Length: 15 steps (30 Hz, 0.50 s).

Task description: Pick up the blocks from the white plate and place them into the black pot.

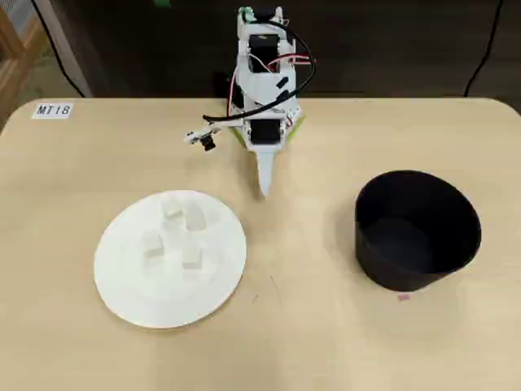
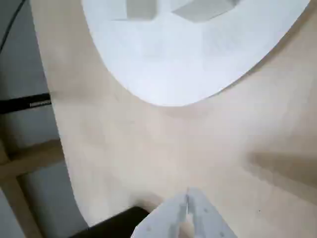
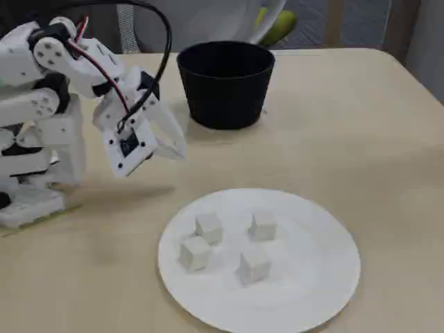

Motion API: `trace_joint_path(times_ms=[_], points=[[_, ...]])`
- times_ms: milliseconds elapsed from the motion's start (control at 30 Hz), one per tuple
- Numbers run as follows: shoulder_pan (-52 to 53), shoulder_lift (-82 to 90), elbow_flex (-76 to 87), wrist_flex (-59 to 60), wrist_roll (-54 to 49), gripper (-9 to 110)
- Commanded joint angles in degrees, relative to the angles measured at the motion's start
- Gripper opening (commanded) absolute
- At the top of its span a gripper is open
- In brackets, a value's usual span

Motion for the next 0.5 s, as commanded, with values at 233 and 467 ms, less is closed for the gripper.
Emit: trace_joint_path(times_ms=[233,467], points=[[4.9,0.4,-1.2,-6.9,5.4,-2],[5.3,0.3,-6.4,-5.0,3.0,-2]])
